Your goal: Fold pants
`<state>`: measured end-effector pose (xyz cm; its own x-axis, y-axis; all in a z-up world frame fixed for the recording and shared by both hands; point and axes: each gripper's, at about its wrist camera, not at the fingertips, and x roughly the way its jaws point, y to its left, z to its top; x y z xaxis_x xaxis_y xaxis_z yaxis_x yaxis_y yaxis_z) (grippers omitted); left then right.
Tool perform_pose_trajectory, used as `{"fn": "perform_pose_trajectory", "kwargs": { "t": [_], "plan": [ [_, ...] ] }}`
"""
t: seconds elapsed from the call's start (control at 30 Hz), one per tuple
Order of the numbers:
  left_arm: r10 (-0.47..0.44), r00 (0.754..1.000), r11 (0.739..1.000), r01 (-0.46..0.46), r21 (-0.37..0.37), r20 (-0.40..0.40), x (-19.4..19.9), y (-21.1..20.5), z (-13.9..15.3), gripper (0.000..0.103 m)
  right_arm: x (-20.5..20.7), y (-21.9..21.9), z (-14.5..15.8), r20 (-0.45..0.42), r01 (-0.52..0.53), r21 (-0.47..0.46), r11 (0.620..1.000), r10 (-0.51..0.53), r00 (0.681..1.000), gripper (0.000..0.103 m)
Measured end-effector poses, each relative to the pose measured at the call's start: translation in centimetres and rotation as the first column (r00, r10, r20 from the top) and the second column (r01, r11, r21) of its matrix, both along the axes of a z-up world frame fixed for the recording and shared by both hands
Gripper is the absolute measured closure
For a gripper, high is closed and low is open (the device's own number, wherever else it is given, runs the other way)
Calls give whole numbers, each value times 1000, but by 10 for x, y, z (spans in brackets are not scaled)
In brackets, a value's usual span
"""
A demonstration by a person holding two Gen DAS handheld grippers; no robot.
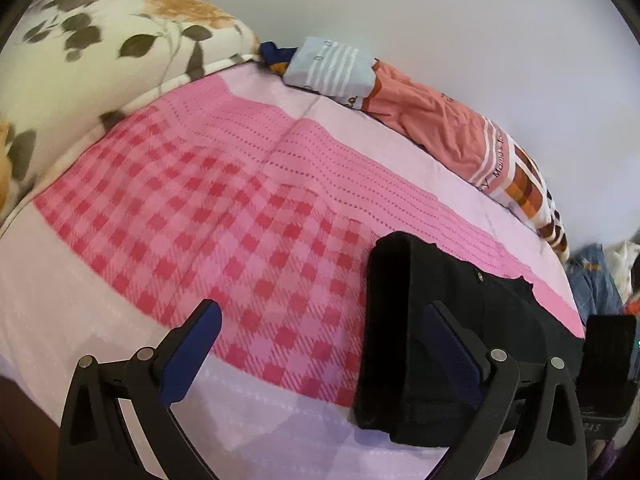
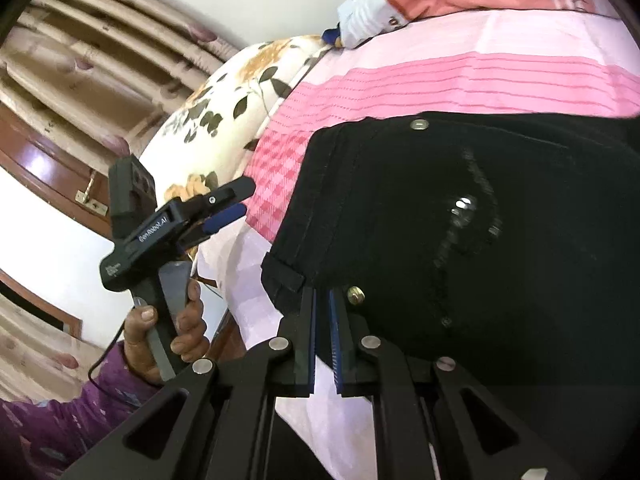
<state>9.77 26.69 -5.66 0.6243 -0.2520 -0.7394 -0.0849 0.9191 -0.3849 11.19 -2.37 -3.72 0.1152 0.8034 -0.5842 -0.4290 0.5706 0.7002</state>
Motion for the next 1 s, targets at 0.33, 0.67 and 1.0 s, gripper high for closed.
{"fn": "perform_pose_trajectory", "kwargs": {
  "t": [0.33,0.67,1.0],
  "plan": [
    [-334,943,941,334,-48,10,41,-39,-5,7,12,6,-16,-19,38,-20,999,-38,999,94],
    [-434,900,898,429,-95,-43,68,-61,-16,80,17,1,-25,-46,65,8,998,-64,997,95],
    [-391,920,920,392,-23,31,88,-66,1,95,19,-1,-28,-59,101,51,994,-98,993,95]
  ]
}}
